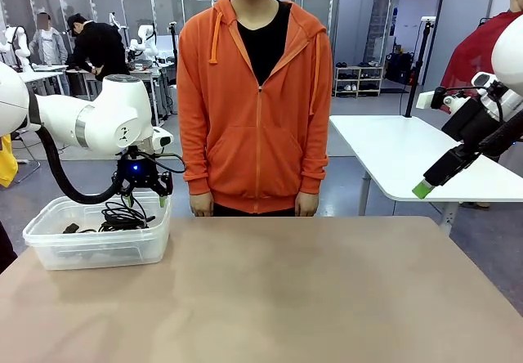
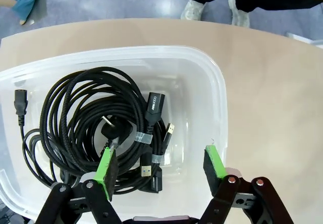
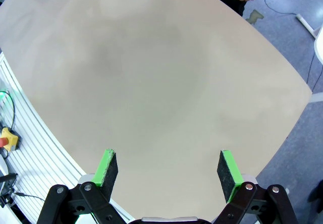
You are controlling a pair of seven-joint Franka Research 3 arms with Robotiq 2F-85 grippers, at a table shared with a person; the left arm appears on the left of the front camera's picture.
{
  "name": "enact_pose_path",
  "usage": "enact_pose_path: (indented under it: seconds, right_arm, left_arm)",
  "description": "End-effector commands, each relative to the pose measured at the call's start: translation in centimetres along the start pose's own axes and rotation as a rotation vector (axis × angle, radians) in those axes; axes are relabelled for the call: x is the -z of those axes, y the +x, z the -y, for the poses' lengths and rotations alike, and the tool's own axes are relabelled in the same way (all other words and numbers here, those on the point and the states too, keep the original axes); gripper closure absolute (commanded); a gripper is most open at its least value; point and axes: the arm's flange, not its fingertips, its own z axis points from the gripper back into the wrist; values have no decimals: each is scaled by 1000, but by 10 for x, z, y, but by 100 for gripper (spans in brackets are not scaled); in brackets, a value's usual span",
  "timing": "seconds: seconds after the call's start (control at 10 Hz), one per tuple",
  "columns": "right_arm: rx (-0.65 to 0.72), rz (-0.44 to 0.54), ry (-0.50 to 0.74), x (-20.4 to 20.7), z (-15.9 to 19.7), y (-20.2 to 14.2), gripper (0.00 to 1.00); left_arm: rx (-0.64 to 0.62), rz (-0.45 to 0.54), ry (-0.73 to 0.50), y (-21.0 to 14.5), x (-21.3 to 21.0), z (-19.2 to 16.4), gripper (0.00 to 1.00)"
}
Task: Organize and store the cables.
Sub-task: Place the USB Extension Cable into the Organizing box.
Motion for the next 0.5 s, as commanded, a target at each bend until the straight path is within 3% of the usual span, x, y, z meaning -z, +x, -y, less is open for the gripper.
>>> enact_pose_path:
  seconds: [0.0,0.3,0.4]
  right_arm:
    - [18,5,1,0,-1,0,0]
    - [18,5,1,0,-1,0,0]
    - [18,5,1,0,-1,0,0]
  left_arm:
    - [21,0,9,0,1,-3,14]
    - [0,0,0,0,0,0,14]
    - [50,-6,-9,-2,-15,-3,14]
